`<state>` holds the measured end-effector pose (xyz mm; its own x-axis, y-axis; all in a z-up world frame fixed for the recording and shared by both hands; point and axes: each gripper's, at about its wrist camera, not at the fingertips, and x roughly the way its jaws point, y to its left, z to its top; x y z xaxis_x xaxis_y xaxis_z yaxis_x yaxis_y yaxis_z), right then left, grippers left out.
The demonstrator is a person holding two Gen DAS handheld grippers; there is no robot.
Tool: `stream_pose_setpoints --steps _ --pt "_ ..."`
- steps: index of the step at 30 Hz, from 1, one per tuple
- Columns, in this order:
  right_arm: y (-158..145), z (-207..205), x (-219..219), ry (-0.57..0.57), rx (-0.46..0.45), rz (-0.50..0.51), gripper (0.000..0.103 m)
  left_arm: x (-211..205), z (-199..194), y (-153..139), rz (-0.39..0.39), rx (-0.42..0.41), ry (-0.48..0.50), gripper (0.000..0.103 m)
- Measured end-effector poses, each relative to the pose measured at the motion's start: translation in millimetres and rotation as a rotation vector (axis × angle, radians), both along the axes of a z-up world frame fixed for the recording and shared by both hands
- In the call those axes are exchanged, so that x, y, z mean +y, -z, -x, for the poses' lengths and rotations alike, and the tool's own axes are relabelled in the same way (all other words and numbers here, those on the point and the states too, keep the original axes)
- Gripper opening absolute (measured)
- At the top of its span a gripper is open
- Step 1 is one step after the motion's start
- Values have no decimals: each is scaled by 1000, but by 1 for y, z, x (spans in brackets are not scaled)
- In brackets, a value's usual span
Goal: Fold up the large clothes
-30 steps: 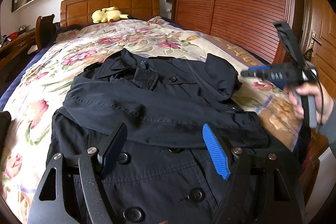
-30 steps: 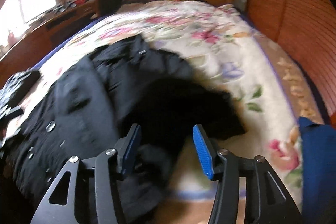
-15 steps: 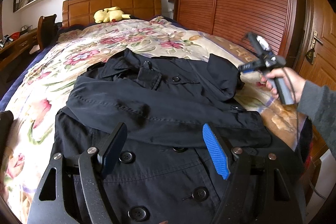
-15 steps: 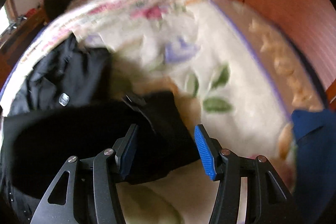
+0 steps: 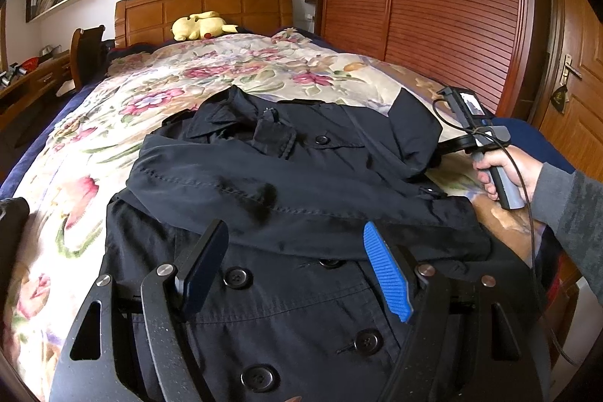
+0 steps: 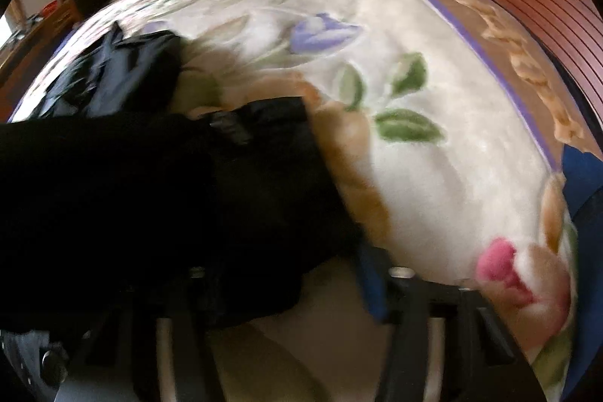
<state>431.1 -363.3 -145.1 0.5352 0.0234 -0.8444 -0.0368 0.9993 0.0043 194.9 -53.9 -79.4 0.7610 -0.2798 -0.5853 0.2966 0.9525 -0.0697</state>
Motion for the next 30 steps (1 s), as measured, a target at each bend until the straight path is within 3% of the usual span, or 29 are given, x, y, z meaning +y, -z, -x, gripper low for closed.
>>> stream_pose_setpoints --steps 1,4,19,30 --pt "-1 3 8 -44 -2 17 18 0 1 0 -2 0 0 75" --pt "-9 23 26 -138 -27 62 12 3 2 0 -7 -2 -5 75" --pt "-137 111 113 -359 -373 33 7 32 14 -7 -3 -21 -56 75" --pt "-163 179 180 -527 -441 73 8 67 28 -11 -4 -34 -104 75"
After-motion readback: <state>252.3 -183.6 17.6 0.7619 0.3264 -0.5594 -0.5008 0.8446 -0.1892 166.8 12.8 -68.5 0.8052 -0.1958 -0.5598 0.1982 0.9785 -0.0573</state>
